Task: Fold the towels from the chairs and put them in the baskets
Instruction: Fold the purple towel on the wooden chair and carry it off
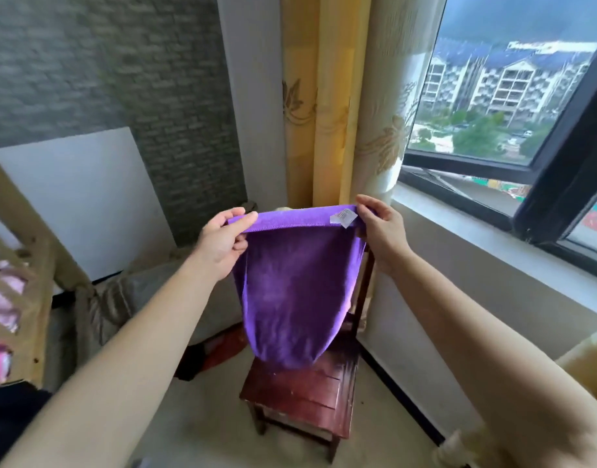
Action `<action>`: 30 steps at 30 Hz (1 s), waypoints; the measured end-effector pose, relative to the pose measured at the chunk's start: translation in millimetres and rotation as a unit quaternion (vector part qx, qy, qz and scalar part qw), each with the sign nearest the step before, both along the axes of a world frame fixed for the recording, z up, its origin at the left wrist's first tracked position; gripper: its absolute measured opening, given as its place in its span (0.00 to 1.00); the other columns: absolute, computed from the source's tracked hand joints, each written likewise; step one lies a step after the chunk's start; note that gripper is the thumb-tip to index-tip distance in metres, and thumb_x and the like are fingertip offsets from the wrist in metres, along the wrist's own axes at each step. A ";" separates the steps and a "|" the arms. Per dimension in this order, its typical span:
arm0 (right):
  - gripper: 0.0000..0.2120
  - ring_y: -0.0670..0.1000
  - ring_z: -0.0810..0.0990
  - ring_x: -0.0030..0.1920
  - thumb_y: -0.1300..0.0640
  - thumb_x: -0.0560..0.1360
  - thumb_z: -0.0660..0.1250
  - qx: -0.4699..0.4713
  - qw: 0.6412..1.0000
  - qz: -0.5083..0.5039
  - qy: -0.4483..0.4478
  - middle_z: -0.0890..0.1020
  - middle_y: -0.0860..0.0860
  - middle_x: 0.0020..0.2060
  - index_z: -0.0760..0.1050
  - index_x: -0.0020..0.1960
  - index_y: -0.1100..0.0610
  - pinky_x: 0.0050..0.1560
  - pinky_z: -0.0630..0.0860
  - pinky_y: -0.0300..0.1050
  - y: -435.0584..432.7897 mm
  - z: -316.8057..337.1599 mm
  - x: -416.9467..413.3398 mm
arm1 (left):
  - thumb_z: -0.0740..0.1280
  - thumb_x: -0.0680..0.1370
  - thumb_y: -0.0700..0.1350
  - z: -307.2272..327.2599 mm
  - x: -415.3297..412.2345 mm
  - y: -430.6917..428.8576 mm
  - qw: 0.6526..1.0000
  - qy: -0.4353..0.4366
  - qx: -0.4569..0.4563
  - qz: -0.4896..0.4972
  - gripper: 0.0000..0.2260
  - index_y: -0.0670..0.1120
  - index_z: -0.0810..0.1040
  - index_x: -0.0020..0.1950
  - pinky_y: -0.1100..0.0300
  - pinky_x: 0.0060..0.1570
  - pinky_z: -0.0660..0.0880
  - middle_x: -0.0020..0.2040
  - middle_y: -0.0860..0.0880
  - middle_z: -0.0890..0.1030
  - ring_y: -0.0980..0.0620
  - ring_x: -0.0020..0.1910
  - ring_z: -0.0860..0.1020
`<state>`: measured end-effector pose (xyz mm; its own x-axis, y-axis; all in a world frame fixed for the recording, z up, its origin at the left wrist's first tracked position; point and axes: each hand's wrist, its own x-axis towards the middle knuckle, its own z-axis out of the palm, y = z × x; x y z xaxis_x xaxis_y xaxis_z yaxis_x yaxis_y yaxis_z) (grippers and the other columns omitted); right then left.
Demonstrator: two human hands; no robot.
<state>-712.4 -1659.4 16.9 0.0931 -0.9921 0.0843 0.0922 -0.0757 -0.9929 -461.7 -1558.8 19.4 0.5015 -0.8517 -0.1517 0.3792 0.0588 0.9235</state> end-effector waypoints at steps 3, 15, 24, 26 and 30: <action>0.09 0.41 0.78 0.33 0.62 0.82 0.64 0.031 0.999 0.015 -0.035 0.82 0.52 0.45 0.79 0.60 0.58 0.34 0.76 0.33 2.2 5.5 -20.6 | 0.72 0.76 0.42 10.8 -13.2 6.7 0.997 0.026 0.063 0.031 0.06 0.48 0.75 0.46 0.66 0.18 0.54 0.33 0.52 0.70 0.58 0.19 0.57; 0.30 0.52 0.78 0.64 0.70 0.70 0.65 -0.067 0.971 0.042 0.225 0.80 0.53 0.63 0.71 0.72 0.62 0.62 0.68 0.36 -8.9 -7.8 -107.2 | 0.58 0.71 0.21 14.2 -67.3 32.8 0.982 -0.126 0.136 -0.035 0.22 0.41 0.70 0.59 0.65 0.21 0.59 0.38 0.46 0.69 0.53 0.28 0.63; 0.07 0.51 0.85 0.39 0.52 0.78 0.66 -0.112 0.973 -0.063 0.189 0.84 0.52 0.34 0.82 0.44 0.49 0.46 0.82 0.55 -21.9 0.6 -129.1 | 0.67 0.80 0.47 8.8 -75.5 10.2 0.960 -0.269 0.055 0.063 0.09 0.49 0.78 0.40 0.66 0.28 0.63 0.31 0.54 0.70 0.58 0.30 0.67; 0.12 0.54 0.82 0.43 0.45 0.76 0.66 -0.138 0.956 -0.096 0.242 0.82 0.58 0.36 0.82 0.45 0.52 0.49 0.78 0.50 -30.2 -1.2 -133.1 | 0.68 0.80 0.48 7.4 -71.6 6.1 0.957 -0.270 0.032 0.103 0.11 0.49 0.76 0.38 0.67 0.27 0.63 0.28 0.57 0.70 0.61 0.27 0.67; 0.12 0.44 0.72 0.49 0.43 0.75 0.69 -0.200 0.934 -0.124 0.270 0.79 0.55 0.44 0.82 0.44 0.51 0.52 0.68 0.37 -36.3 4.4 -130.4 | 0.69 0.79 0.50 11.6 -62.7 -9.3 0.968 -0.205 0.019 0.145 0.16 0.50 0.68 0.34 0.67 0.20 0.57 0.29 0.50 0.65 0.58 0.20 0.62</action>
<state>-842.8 -1695.7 21.3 0.0001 -0.8882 0.4595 -0.4829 -0.4024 -0.7778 -524.4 -1568.1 31.0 0.7436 -0.6636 0.0817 -0.0468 0.0702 0.9964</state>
